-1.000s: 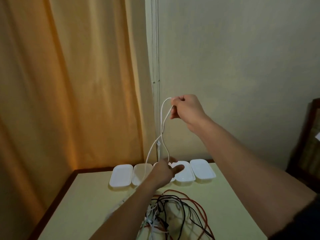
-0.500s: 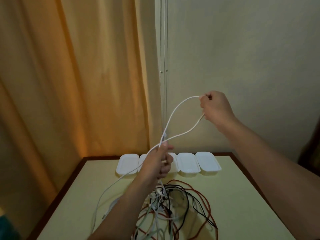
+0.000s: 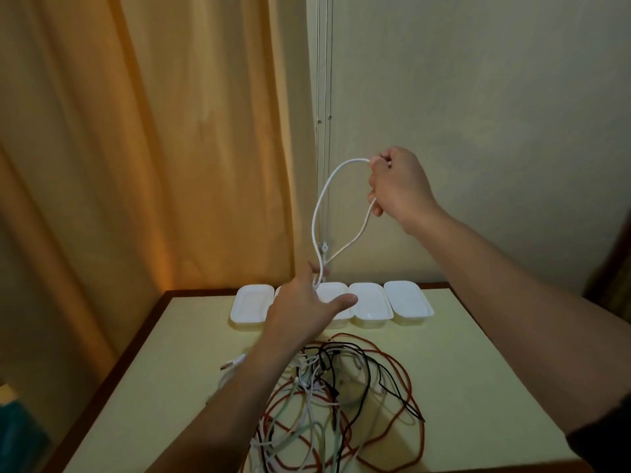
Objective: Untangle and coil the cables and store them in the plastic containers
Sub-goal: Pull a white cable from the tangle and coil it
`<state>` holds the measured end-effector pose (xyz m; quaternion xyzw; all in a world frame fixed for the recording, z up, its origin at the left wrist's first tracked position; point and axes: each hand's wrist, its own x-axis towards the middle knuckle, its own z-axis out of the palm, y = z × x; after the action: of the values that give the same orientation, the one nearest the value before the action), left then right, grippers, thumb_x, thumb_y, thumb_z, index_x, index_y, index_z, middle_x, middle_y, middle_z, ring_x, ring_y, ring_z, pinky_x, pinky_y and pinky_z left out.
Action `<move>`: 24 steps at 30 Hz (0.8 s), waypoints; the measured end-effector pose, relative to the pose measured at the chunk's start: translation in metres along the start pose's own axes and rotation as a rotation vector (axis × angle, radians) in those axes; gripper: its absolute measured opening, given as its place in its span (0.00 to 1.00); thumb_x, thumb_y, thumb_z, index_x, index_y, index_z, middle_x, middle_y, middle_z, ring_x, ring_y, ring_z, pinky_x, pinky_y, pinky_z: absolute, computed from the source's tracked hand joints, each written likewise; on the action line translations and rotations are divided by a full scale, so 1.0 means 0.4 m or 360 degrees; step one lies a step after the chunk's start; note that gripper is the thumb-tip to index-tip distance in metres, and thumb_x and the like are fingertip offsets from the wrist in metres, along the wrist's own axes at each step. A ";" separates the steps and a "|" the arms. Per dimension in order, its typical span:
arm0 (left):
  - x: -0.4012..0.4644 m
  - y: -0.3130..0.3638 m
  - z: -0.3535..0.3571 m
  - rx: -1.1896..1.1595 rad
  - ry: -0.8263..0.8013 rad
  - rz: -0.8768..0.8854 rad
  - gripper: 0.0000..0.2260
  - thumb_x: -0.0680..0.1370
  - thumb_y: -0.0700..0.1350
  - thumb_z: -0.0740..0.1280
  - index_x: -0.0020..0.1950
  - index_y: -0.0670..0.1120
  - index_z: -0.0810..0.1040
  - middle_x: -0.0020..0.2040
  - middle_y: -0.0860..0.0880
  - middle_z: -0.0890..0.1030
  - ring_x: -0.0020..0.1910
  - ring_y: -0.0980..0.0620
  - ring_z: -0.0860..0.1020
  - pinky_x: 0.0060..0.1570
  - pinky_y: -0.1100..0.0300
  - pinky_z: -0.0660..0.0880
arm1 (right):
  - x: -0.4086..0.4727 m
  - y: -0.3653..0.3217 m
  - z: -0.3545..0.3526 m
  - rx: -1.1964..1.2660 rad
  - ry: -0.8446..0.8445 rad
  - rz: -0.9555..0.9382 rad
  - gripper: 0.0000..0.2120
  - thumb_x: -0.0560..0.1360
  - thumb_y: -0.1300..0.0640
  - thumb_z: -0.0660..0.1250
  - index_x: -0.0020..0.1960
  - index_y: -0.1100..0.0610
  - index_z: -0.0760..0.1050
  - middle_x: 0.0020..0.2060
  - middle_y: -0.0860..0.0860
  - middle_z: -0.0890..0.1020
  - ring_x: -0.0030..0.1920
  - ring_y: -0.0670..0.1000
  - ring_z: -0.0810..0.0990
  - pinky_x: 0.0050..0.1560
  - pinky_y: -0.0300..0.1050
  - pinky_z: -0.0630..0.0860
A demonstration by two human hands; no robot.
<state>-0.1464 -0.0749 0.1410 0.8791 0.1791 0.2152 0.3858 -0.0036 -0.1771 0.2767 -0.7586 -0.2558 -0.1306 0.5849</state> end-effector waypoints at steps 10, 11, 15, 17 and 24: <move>-0.004 -0.114 0.005 0.0319 -0.0344 0.0002 0.07 0.75 0.57 0.70 0.43 0.55 0.80 0.32 0.54 0.79 0.34 0.56 0.79 0.33 0.62 0.70 | -0.007 0.042 -0.014 -0.0224 -0.0089 0.0062 0.11 0.81 0.59 0.58 0.48 0.63 0.77 0.29 0.54 0.76 0.26 0.56 0.76 0.32 0.54 0.78; -0.003 -0.121 0.007 0.0293 -0.0384 0.0006 0.08 0.75 0.56 0.70 0.41 0.54 0.81 0.34 0.54 0.82 0.34 0.57 0.79 0.34 0.62 0.72 | -0.007 0.048 -0.016 -0.0258 -0.0104 0.0063 0.12 0.81 0.59 0.59 0.48 0.65 0.77 0.29 0.54 0.76 0.27 0.57 0.77 0.33 0.56 0.79; 0.018 -0.133 -0.022 0.0232 -0.0389 0.0129 0.11 0.79 0.52 0.66 0.37 0.53 0.77 0.27 0.55 0.75 0.26 0.62 0.72 0.30 0.64 0.65 | 0.002 0.074 -0.047 -0.0420 -0.0079 -0.0002 0.10 0.81 0.57 0.62 0.44 0.61 0.76 0.33 0.53 0.77 0.34 0.57 0.77 0.37 0.54 0.75; 0.035 -0.120 -0.045 0.0128 -0.0357 0.0212 0.13 0.81 0.50 0.62 0.39 0.47 0.77 0.29 0.55 0.73 0.27 0.61 0.70 0.29 0.67 0.62 | 0.005 0.095 -0.068 -0.0553 -0.0044 -0.0065 0.08 0.81 0.56 0.63 0.45 0.58 0.77 0.37 0.52 0.78 0.39 0.54 0.76 0.40 0.45 0.67; 0.138 -0.050 -0.105 -0.0130 -0.0299 0.0330 0.16 0.84 0.47 0.57 0.39 0.44 0.72 0.33 0.49 0.74 0.30 0.56 0.69 0.35 0.60 0.67 | -0.082 0.209 -0.061 0.0061 0.0046 0.0454 0.16 0.85 0.45 0.54 0.53 0.56 0.73 0.41 0.56 0.81 0.33 0.53 0.80 0.36 0.48 0.77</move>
<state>-0.1246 -0.0103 0.1645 0.8927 0.0415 0.1778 0.4121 0.0167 -0.2236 0.1986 -0.7740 -0.1395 -0.0521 0.6155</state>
